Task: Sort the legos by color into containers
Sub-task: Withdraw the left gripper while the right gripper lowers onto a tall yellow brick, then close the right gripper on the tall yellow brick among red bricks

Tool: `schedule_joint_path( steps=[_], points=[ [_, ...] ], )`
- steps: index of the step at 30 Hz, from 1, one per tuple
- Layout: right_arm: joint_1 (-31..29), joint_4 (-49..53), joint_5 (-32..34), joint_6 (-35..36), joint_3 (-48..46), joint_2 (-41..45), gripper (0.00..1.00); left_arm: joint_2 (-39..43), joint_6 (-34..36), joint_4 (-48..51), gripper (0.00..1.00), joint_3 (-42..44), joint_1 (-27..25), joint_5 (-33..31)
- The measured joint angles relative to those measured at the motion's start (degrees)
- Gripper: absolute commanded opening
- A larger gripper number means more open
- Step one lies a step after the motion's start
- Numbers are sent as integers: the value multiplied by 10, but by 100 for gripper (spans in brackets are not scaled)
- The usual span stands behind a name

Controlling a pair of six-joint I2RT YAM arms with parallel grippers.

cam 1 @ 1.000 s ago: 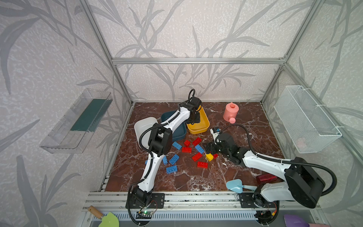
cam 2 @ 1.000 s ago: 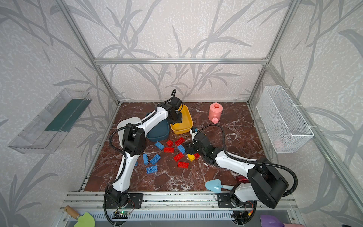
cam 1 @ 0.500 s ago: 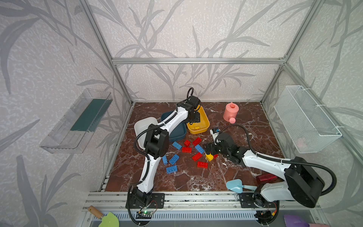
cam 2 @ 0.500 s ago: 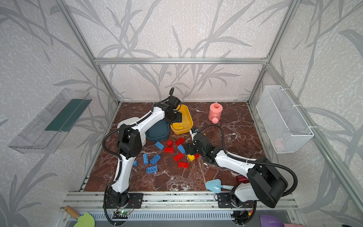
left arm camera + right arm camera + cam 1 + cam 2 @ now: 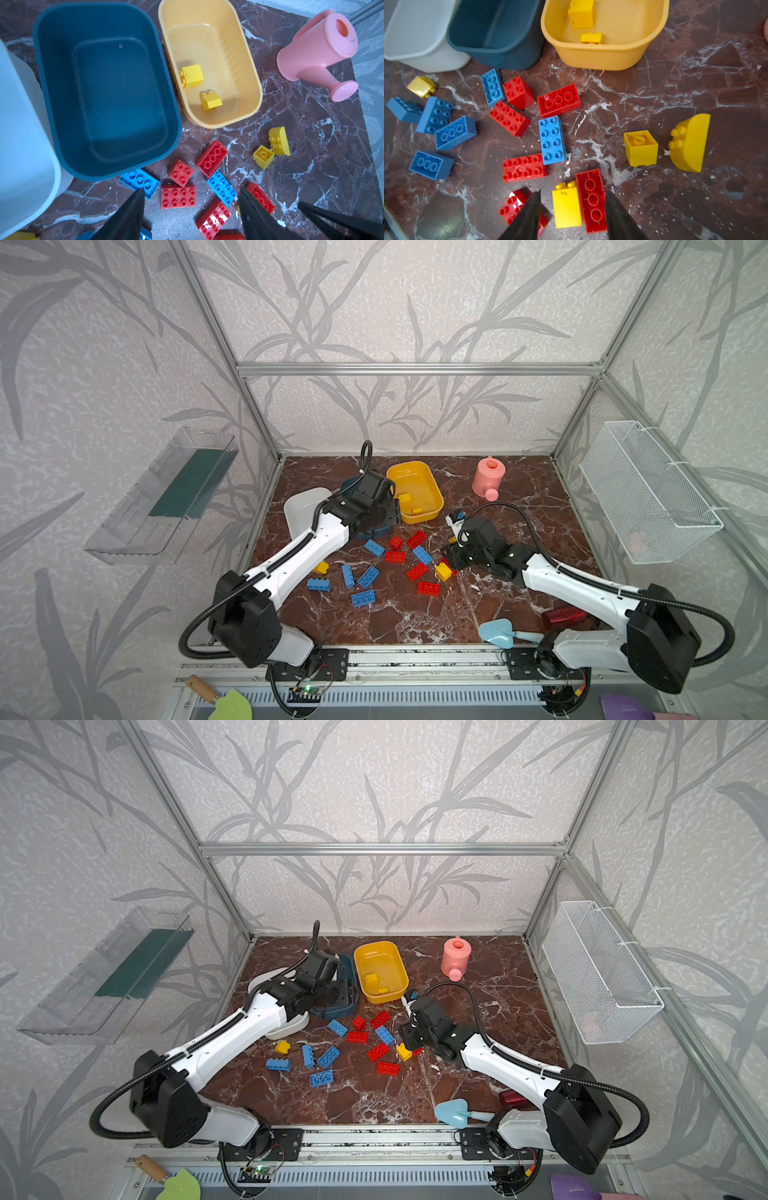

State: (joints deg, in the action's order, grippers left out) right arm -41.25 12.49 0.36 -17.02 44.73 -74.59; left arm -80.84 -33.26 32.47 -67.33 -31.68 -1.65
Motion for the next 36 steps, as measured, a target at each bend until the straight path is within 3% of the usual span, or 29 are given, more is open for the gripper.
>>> schedule_joint_path(
  steps=[7,13,23,36],
  points=[
    [-17,81,7,32,41,-70,45,142,-33,-56,72,217,-5,1],
    [-39,130,12,48,83,-139,42,229,-53,-73,72,306,-5,1],
    [-57,152,24,51,102,-184,48,271,-63,-87,72,333,-6,0],
    [-60,156,37,51,111,-205,32,261,-64,-92,71,333,-8,0]
  ],
)
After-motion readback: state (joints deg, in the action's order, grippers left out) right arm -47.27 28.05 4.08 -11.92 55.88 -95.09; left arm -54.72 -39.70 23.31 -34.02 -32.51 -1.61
